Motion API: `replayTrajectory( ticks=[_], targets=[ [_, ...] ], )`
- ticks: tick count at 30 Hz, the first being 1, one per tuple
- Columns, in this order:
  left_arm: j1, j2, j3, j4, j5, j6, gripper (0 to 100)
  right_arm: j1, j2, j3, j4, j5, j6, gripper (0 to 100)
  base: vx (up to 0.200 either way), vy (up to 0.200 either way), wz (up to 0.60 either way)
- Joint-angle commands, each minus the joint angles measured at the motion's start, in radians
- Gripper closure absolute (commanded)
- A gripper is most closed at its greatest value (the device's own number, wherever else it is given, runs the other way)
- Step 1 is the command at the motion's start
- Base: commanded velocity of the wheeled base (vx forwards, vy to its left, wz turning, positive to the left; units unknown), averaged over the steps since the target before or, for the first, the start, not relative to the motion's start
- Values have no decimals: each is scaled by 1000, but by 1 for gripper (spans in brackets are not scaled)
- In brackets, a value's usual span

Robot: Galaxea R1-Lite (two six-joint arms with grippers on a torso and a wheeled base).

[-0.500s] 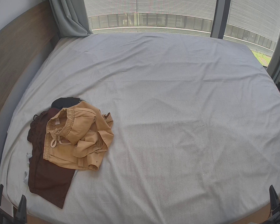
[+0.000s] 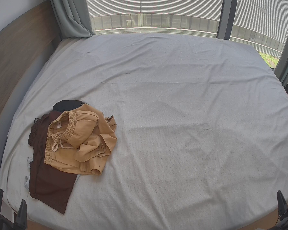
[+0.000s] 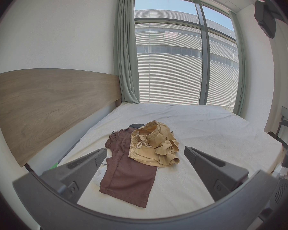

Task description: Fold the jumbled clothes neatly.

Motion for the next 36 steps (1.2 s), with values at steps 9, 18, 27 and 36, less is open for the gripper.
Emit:
replayTrajectory(
  ticks=[9, 18, 27, 36],
  targets=[
    [1, -16, 18, -4, -4, 9, 0, 0, -16, 16, 0, 0, -2, 0, 0, 0, 0],
    [1, 113, -162, -111, -4, 2, 0, 0, -16, 18, 0, 0, -2, 0, 0, 0, 0],
    [-5, 271, -157, -202, -11, -2, 0, 2, -16, 16, 0, 2, -2, 0, 0, 0, 0],
    [-81, 398, -179, -215, -7, -10, 0, 3, -16, 16, 0, 2, 0, 0, 0, 0, 0]
  ],
)
